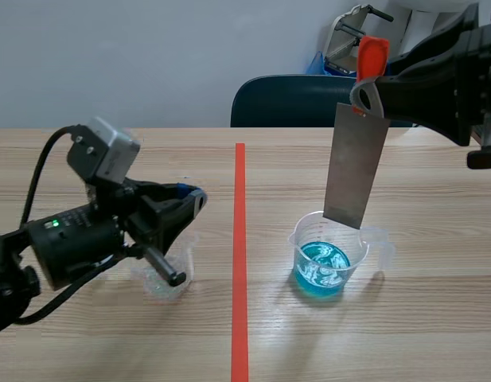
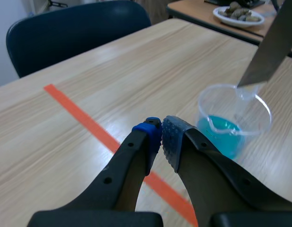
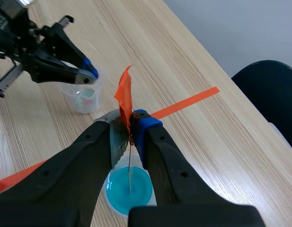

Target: Do the redox reaction experiment

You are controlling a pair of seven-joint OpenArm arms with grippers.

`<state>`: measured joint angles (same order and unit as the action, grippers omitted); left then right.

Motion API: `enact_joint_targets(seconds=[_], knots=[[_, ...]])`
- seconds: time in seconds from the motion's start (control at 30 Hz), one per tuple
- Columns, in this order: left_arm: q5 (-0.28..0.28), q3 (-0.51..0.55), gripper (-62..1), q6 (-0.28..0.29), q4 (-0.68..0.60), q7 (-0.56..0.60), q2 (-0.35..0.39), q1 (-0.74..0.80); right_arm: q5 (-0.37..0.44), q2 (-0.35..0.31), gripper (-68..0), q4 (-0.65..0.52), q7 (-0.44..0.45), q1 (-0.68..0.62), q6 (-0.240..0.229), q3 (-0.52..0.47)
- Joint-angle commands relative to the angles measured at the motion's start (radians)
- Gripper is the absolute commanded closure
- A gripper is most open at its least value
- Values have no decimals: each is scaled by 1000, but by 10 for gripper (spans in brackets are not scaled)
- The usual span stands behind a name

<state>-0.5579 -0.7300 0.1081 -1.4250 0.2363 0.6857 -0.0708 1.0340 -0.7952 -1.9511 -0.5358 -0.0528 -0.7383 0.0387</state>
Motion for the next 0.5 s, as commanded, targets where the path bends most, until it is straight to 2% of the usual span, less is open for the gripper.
enact_joint_targets(seconds=[0.0, 0.27, 0.47], knots=[[0, 16, -55, 7, -23, 37, 26, 43, 14, -16, -6, -18, 11, 14, -7, -7], [4, 81, -55, 7, -75, 113, 158, 224, 14, -16, -6, -18, 11, 14, -7, -7], [8, 113, -56, 6, -76, 153, 188, 297, 15, -16, -6, -18, 11, 14, -7, -7]])
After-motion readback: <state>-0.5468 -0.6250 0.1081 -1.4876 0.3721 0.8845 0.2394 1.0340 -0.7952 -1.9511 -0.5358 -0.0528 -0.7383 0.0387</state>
